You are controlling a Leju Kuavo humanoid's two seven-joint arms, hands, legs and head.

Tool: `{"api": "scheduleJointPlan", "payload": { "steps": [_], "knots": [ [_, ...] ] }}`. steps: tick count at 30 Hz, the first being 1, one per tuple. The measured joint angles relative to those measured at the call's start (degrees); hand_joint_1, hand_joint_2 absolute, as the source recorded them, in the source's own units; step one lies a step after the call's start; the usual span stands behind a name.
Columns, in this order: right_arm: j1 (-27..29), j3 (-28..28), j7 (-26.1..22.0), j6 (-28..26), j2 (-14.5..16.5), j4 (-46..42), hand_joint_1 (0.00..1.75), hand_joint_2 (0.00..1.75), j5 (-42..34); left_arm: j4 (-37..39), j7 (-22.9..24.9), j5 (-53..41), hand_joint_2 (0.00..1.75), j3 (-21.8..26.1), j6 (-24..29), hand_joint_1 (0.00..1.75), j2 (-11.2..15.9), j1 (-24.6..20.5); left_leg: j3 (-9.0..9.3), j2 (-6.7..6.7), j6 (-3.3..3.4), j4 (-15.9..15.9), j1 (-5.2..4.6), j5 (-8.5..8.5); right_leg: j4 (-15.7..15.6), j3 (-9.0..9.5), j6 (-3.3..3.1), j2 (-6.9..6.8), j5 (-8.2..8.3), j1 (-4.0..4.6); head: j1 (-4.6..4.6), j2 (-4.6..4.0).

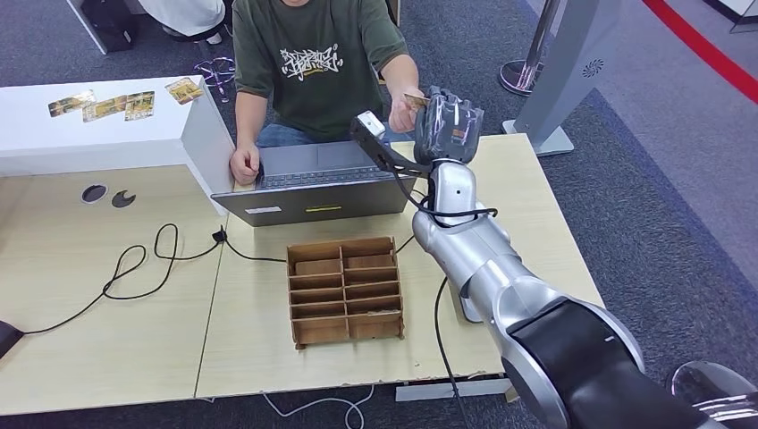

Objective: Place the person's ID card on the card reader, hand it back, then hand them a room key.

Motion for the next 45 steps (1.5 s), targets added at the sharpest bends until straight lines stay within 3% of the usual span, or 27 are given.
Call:
{"api": "scheduleJointPlan", "payload": {
  "steps": [45],
  "knots": [
    [0.06, -0.07, 0.25, -0.70, -0.15, 0.07, 0.00, 1.75, -1.13, 0.00, -0.22, 1.66, 0.00, -0.11, 0.08, 0.00, 0.04, -0.03, 0.01, 0.01, 0.00, 0.00, 0.00, 0.00, 0.00, -0.03, -0.03, 0.04, 0.02, 0.00, 0.00, 0.00]
  ]
}}
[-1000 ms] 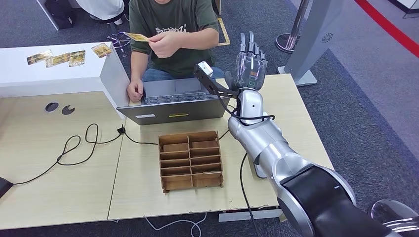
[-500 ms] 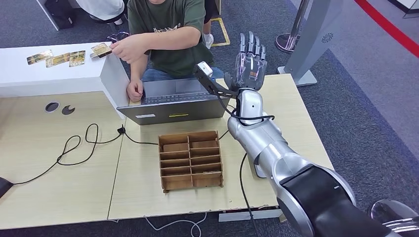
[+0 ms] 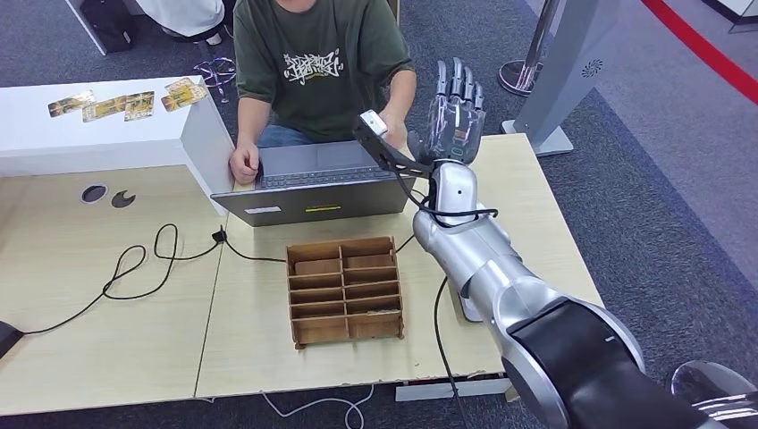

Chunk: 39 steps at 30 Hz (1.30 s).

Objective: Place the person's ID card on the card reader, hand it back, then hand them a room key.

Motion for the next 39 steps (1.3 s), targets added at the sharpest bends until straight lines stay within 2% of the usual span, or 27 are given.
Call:
{"api": "scheduleJointPlan", "payload": {
  "steps": [15, 39],
  "knots": [
    [4.41, -0.45, -1.39, -0.24, -1.48, -6.53, 0.00, 1.75, -1.21, 0.00, -0.88, 1.94, 0.00, 0.00, 0.10, 0.00, 0.31, 0.51, -0.01, 0.01, 0.00, 0.00, 0.00, 0.00, 0.00, -0.02, 0.00, 0.01, 0.00, 0.00, 0.00, -0.02],
    [18.38, -1.57, -3.50, -0.24, -4.09, -25.28, 0.00, 1.75, -2.50, 0.00, -2.03, 5.62, 0.00, 0.00, 0.12, 0.00, 0.47, 1.33, -0.01, 0.01, 0.00, 0.00, 0.00, -0.01, -0.01, -0.02, 0.00, 0.00, 0.00, 0.00, 0.00, -0.01]
  ]
}}
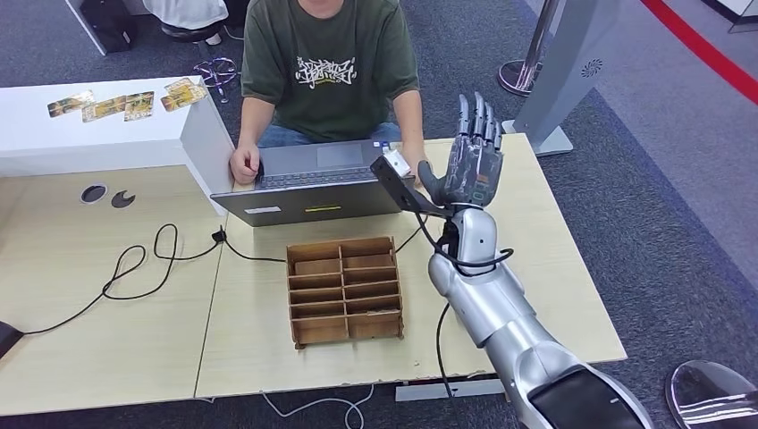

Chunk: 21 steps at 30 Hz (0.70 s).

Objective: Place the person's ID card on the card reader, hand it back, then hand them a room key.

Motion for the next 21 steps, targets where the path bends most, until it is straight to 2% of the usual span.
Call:
{"api": "scheduleJointPlan", "payload": {
  "steps": [21],
  "knots": [
    [13.81, -0.78, 0.07, 0.00, -3.63, -14.52, 0.00, 1.75, -0.02, 0.00, -0.33, 2.43, 0.00, 0.02, 0.13, 0.00, 0.08, 0.40, -0.01, 0.00, -0.01, 0.00, 0.00, -0.01, -0.01, 0.00, 0.01, 0.00, -0.01, 0.00, -0.01, -0.01]
  ]
}}
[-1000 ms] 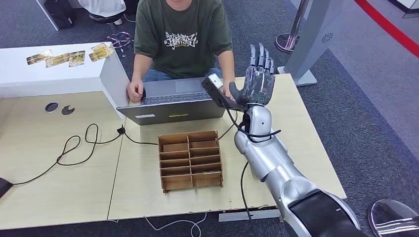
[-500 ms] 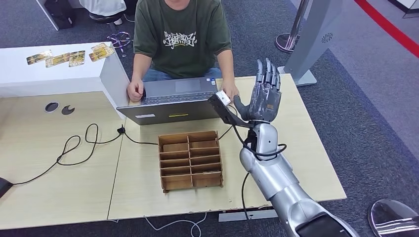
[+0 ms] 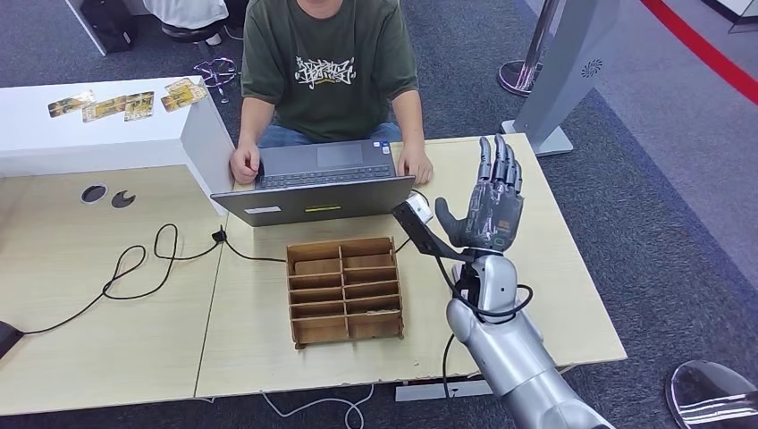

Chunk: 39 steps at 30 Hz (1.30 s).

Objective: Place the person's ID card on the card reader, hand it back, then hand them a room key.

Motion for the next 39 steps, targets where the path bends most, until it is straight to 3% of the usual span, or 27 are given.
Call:
{"api": "scheduleJointPlan", "payload": {
  "steps": [26, 39],
  "knots": [
    [15.52, -0.97, 0.19, 0.42, -3.10, -13.53, 0.00, 1.75, 3.65, 0.00, -0.61, 2.02, 0.00, 0.98, 0.56, 0.00, -0.01, 0.56, -0.02, 0.00, -0.01, -0.01, 0.00, -0.05, -0.01, 0.00, 0.04, -0.01, -0.05, 0.00, 0.01, 0.01],
    [22.53, 0.63, 0.27, 1.45, -3.94, -16.08, 0.00, 1.75, 3.78, 0.00, -0.59, 2.02, 0.00, 4.32, 0.64, 0.00, -0.02, 0.69, -0.04, 0.00, 0.00, -0.02, 0.00, -0.06, -0.02, 0.00, 0.05, -0.01, -0.06, 0.00, 0.01, 0.01]
  ]
}}
